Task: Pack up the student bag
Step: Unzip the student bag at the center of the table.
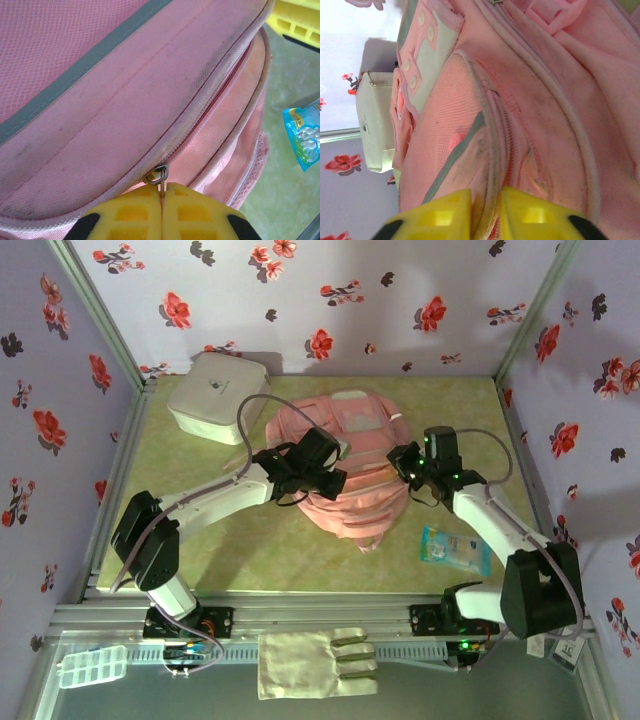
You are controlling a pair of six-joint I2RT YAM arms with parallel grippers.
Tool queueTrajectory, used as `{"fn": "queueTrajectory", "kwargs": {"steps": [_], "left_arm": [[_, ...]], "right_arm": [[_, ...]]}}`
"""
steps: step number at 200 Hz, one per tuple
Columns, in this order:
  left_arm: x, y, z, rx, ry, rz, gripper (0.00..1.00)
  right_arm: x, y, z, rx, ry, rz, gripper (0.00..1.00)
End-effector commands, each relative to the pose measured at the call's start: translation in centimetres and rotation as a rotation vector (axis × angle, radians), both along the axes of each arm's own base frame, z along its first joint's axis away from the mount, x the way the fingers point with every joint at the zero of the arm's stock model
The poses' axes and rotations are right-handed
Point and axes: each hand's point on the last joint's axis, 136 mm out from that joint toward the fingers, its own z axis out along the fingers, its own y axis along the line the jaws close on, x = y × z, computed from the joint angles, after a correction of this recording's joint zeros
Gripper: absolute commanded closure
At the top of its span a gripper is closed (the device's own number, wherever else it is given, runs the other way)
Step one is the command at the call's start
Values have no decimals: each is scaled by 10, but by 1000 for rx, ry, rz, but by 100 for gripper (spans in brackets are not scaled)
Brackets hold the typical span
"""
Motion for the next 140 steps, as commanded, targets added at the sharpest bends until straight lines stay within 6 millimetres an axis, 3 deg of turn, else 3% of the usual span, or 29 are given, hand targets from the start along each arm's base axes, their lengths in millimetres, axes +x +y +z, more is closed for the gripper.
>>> {"fn": "queueTrajectory", "kwargs": {"steps": [1, 44, 78, 123, 140], "left_arm": [[6, -1, 12, -2, -41, -31, 100], [16, 47, -6, 105, -50, -1, 100], [28, 81, -15, 146, -51, 33, 100], [67, 107, -17, 125, -73, 174, 100], [78, 107, -17, 124, -78, 186, 100]], "right_arm": [[14, 0, 11, -50, -46, 8, 87], [29, -17, 7, -183, -43, -18, 92], [40, -12, 8, -182, -47, 6, 94], [51, 6, 4, -174, -56, 116, 93], [50, 3, 5, -213, -64, 134, 82]]}}
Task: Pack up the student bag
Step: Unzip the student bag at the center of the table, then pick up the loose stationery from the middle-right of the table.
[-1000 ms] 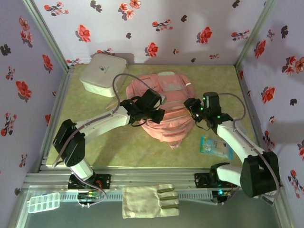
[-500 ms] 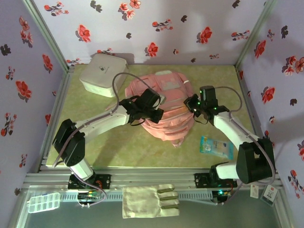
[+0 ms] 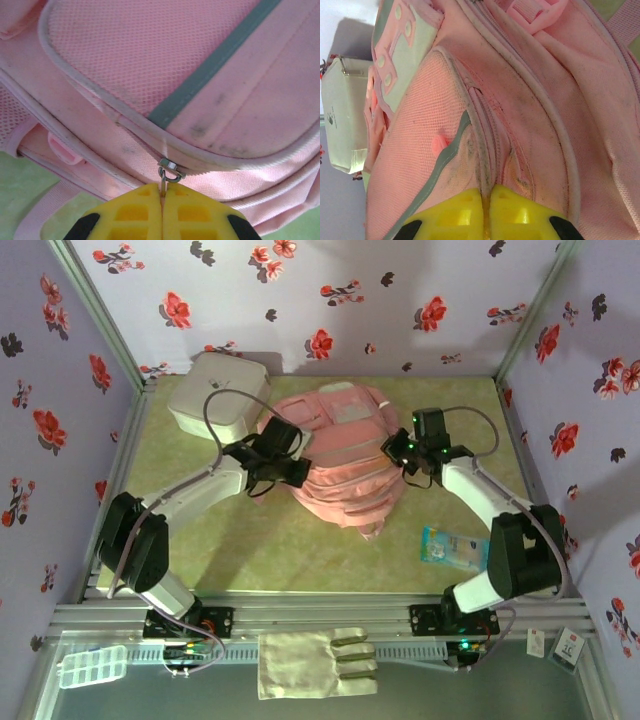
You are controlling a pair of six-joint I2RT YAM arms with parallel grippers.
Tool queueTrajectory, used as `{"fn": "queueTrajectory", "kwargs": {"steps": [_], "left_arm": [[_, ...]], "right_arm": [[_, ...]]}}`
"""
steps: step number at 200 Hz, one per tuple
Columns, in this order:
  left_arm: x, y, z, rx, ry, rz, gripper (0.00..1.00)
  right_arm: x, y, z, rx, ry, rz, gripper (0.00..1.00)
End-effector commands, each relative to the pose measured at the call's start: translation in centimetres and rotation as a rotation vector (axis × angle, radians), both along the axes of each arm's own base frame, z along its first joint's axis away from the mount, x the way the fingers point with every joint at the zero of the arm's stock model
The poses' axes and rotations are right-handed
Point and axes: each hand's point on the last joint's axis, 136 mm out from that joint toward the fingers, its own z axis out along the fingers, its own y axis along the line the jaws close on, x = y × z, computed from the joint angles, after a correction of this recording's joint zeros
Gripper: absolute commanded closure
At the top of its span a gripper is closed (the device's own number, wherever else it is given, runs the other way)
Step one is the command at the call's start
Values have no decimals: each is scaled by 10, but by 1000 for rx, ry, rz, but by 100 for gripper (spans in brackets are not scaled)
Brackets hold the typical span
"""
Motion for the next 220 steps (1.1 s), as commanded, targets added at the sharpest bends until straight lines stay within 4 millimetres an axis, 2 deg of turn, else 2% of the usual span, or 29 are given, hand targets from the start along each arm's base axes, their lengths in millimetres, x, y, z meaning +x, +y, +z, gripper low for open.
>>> {"fn": "queueTrajectory", "kwargs": {"steps": [1, 15, 31, 48, 62, 93, 119, 146, 172, 194, 220], "left_arm": [[23, 19, 4, 33, -38, 75, 100], [31, 24, 1, 30, -32, 103, 100], [35, 31, -2, 32, -22, 127, 100], [34, 35, 1, 33, -24, 132, 94], [33, 37, 8, 25, -30, 136, 80], [29, 47, 23, -5, -38, 179, 47], [31, 62, 35, -43, -59, 232, 38], [33, 80, 46, -77, -71, 301, 28], [34, 94, 53, -99, -84, 348, 20], [32, 98, 56, -109, -95, 357, 15], [30, 100, 59, -110, -102, 356, 12]], "right_arm": [[11, -7, 14, -72, -75, 30, 81], [8, -14, 22, -122, -95, 32, 61], [-1, -34, 29, -232, -97, 6, 40], [-11, -69, 29, -395, -81, -75, 27], [-18, -96, 26, -506, -61, -121, 21], [-28, -162, 1, -676, 48, -227, 14], [-34, -218, -28, -705, 172, -337, 12], [-36, -264, -48, -701, 264, -417, 11], [-38, -294, -70, -707, 340, -426, 10], [-41, -306, -94, -697, 446, -366, 9], [-51, -315, -108, -687, 498, -361, 7]]}}
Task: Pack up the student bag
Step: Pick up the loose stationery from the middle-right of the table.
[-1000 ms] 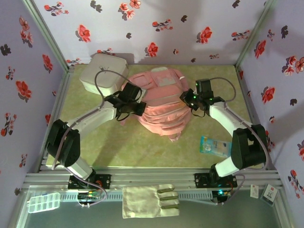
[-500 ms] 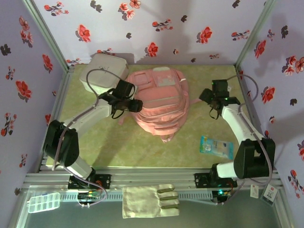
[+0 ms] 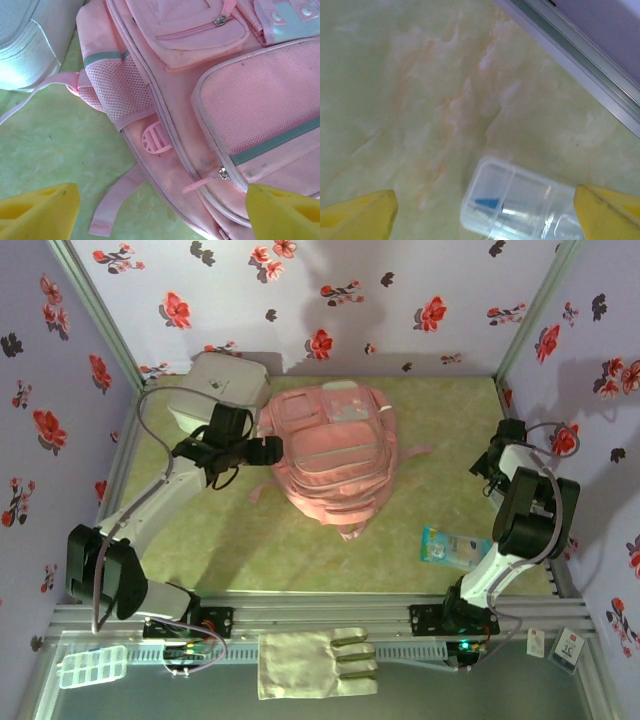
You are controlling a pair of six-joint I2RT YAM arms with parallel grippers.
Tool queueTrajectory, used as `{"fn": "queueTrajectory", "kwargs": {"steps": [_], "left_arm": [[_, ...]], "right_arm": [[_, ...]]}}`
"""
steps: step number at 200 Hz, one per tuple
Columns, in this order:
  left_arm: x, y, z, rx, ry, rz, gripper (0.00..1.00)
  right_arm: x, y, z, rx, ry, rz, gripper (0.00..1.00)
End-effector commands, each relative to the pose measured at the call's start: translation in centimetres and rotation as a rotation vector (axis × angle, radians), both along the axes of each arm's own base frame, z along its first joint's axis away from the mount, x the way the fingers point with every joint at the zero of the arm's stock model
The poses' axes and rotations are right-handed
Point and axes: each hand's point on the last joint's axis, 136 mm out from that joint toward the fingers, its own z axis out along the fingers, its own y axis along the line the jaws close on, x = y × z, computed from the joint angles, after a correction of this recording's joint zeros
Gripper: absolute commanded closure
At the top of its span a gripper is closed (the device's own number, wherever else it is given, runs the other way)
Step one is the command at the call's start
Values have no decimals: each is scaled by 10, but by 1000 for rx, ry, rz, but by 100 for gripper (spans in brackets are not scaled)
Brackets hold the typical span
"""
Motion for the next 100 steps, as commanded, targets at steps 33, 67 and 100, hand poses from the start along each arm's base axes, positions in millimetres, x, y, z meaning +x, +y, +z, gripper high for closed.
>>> {"fn": "queueTrajectory", "kwargs": {"steps": [33, 67, 100], "left_arm": [[-3, 7, 11, -9, -29, 19, 10], [-2, 6, 11, -10, -27, 16, 9], [-3, 6, 9, -9, -22, 15, 9]], "right_arm": [[-17, 2, -13, 100, 38, -2, 4], [-28, 15, -16, 159, 25, -26, 3], [-39, 32, -12, 218, -11, -42, 3]]}}
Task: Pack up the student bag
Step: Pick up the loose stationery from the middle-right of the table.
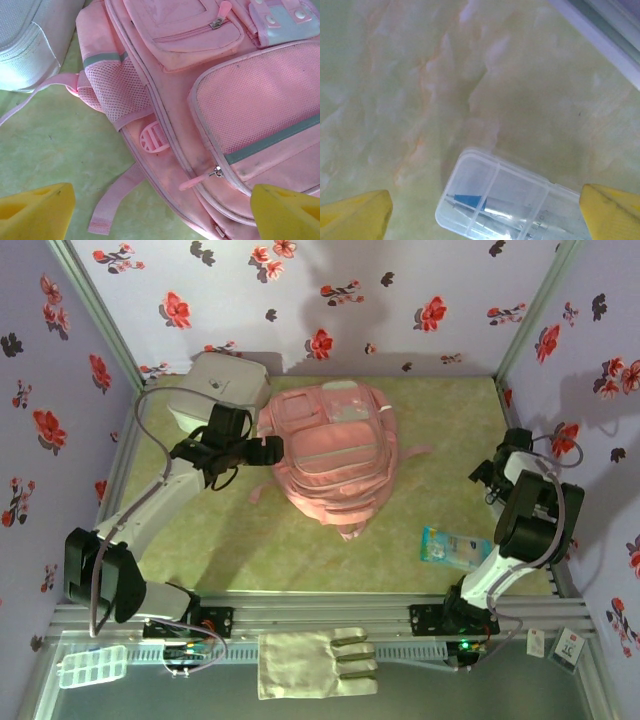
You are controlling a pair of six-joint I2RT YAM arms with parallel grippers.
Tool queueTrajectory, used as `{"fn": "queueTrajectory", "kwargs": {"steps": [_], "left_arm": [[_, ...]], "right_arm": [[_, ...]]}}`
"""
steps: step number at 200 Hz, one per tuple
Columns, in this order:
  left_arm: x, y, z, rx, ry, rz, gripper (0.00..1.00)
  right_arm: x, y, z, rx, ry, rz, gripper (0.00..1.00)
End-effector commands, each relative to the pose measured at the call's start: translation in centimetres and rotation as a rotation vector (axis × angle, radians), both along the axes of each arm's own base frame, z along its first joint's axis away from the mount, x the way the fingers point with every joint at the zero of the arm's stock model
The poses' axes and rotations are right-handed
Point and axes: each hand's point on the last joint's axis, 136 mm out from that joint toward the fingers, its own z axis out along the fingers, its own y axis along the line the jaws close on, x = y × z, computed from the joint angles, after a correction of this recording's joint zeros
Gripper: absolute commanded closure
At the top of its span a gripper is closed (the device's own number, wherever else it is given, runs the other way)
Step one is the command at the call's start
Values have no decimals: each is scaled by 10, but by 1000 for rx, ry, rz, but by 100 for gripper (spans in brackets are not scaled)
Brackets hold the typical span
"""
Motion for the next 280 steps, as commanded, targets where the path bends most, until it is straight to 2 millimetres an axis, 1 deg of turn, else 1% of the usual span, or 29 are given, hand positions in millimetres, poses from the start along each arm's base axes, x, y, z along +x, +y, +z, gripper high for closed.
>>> {"fn": "queueTrajectory", "kwargs": {"steps": [1, 22, 35, 51, 69, 90, 117, 138, 153, 177, 208, 230, 265, 280], "left_arm": [[-1, 5, 4, -3, -12, 14, 9], [-1, 4, 4, -7, -11, 10, 8], [0, 2, 5, -14, -11, 7, 8], [0, 0, 6, -23, -9, -1, 8], [0, 0, 7, -25, -12, -2, 8], [0, -1, 7, -23, -11, -6, 7], [-1, -2, 7, -23, -10, -11, 7], [0, -2, 9, -24, -11, -11, 6], [0, -2, 9, -24, -12, -14, 6], [0, -3, 9, -23, -12, -18, 4], [0, -2, 7, -16, -6, -23, 1], [0, -4, 6, -16, -2, -32, 0], [-1, -5, 7, -19, -3, -40, 0], [-2, -5, 6, -20, -1, -42, 0]], "right_arm": [[-17, 23, -1, 102, -4, -28, 3], [-19, 41, 5, 127, -37, -21, 4], [-18, 53, 10, 112, -53, 11, 5], [-22, 58, 13, 80, -51, 29, 5], [-31, 52, 10, 35, -20, 19, 3], [-44, 38, 8, -51, 39, 2, 1], [-42, 31, 18, -97, 31, 16, 1], [-41, 23, 24, -125, 21, -4, 1], [-42, 18, 21, -122, 22, -24, 1], [-44, 16, 9, -82, 41, -39, 1], [-43, 26, -7, 4, 23, -31, 1], [-43, 34, -16, 54, 26, -18, 1], [-46, 40, -20, 73, 37, -7, 2], [-46, 44, -20, 75, 38, 10, 7]]}}
